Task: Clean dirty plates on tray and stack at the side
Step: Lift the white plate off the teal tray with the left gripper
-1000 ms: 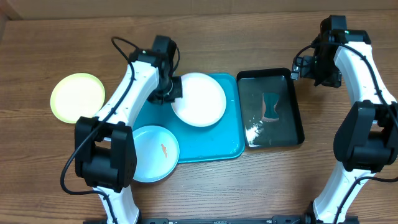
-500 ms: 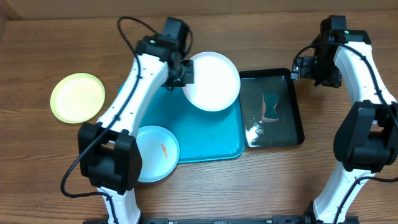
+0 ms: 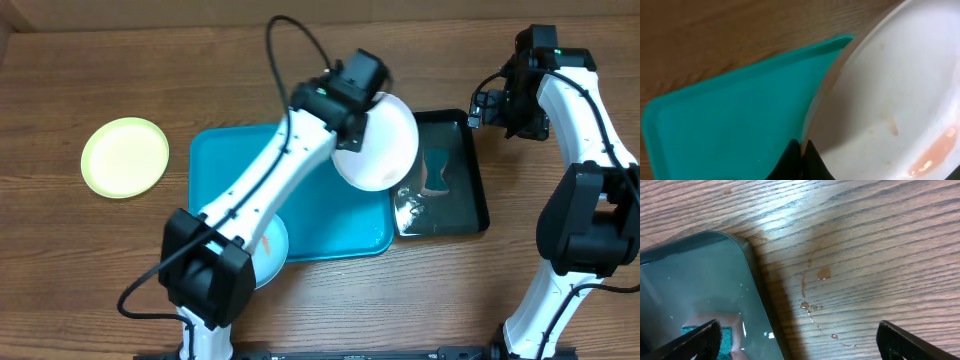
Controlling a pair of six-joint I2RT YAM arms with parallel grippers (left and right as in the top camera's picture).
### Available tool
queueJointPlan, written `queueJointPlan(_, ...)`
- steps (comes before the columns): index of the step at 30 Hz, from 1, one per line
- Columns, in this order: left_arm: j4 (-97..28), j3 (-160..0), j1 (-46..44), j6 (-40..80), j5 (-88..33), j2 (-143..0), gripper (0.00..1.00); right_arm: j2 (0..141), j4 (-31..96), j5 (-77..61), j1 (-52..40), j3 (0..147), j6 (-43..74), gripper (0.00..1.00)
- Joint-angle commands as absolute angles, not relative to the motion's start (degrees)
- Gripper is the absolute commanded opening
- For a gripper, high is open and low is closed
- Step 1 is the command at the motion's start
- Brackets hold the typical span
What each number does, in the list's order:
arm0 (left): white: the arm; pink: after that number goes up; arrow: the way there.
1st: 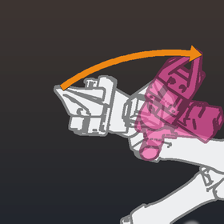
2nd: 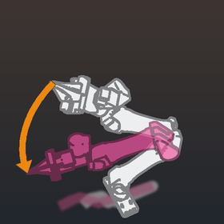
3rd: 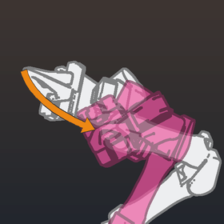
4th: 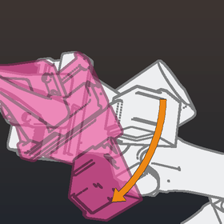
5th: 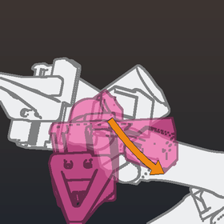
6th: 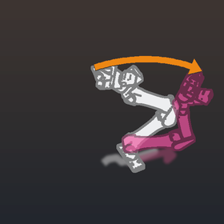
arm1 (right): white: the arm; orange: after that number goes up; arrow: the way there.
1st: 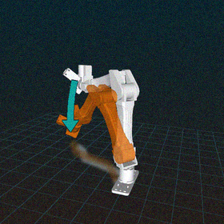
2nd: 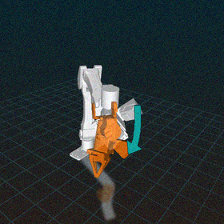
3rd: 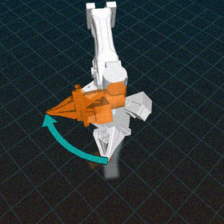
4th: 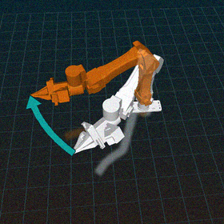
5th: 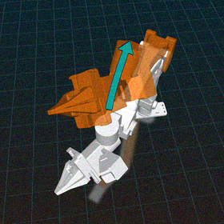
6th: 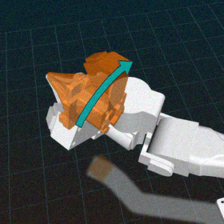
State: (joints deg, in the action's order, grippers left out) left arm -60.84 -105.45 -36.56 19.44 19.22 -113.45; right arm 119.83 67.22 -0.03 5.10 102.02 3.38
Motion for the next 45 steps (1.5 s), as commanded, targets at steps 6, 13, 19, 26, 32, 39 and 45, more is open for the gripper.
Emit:
queueJointPlan(6, -61.08, -109.03, -44.97, 21.28, 38.92, -113.08, 0.04, 117.97, 67.09, -0.08, 4.95, 103.04, 3.57, 1.00)
queueJointPlan(13, -61.73, -109.47, -51.48, 21.21, 52.01, -112.68, 0.04, 117.97, 67.09, -0.08, 4.95, 103.04, 3.60, 1.00)
queueJointPlan(19, -62.43, -109.47, -55.75, 21.21, 60.75, -112.68, 0.04, 117.97, 67.09, -0.08, 4.95, 103.04, 3.57, 1.00)
queueJointPlan(26, -62.39, -109.47, -60.88, 21.19, 68.20, -112.68, 0.04, 117.97, 67.09, -0.08, 4.95, 103.04, 3.57, 1.00)
queueJointPlan(32, -62.35, -109.47, -63.64, 21.17, 76.79, -112.68, 0.04, 117.97, 67.09, -0.08, 4.95, 103.04, 3.57, 1.00)
queueJointPlan(39, -62.26, -109.47, -64.58, 21.17, 79.77, -112.68, 0.04, 117.97, 67.09, -0.08, 4.95, 103.04, 3.57, 1.00)
queueJointPlan(45, -62.15, -109.47, -64.53, 20.99, 79.92, -112.68, 0.04, 117.97, 67.09, -0.08, 4.95, 103.04, 3.57, 1.00)
